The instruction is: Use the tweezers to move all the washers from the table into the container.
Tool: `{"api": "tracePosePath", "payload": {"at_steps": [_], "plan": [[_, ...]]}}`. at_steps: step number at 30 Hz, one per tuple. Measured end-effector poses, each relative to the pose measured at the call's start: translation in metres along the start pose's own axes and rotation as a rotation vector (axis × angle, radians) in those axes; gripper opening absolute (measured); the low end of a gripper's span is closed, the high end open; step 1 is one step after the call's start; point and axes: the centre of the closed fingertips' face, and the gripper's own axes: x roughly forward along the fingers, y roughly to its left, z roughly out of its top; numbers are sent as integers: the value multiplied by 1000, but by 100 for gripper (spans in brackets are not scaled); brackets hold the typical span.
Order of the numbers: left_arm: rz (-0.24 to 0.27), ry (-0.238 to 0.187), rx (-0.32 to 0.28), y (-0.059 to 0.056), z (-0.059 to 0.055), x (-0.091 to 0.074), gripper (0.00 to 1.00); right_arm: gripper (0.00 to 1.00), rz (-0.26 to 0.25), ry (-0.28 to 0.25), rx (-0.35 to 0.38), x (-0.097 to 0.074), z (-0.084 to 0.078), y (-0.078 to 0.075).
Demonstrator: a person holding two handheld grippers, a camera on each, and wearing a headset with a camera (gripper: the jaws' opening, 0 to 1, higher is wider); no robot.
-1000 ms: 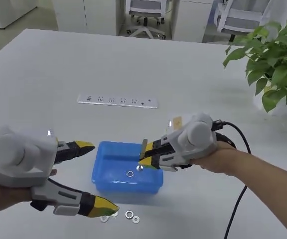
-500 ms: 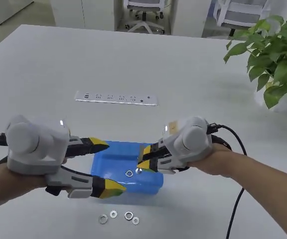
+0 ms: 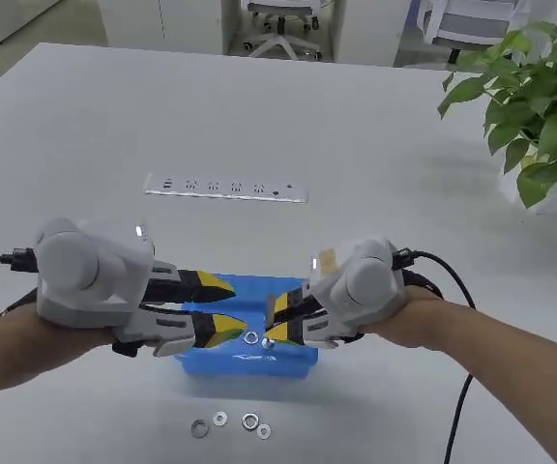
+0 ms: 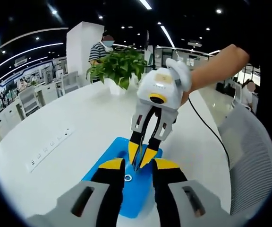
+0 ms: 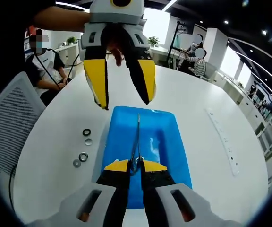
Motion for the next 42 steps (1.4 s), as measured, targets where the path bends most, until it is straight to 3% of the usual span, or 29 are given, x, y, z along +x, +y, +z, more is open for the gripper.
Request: {"api": "tracePosePath", "payload": {"at_steps": [13, 19, 26, 42], "plan": [[-39, 27, 66, 2, 3, 26, 15, 10, 27, 15, -10, 6, -8, 4], [-73, 48, 107, -2, 2, 34, 11, 10, 32, 11, -12, 6, -8, 4], [-98, 56, 129, -6, 2, 37, 7, 10, 30, 11, -17, 6, -8, 4], [-96, 60, 163, -6, 2, 37, 5, 12, 14, 22, -23, 4, -7, 2]]}}
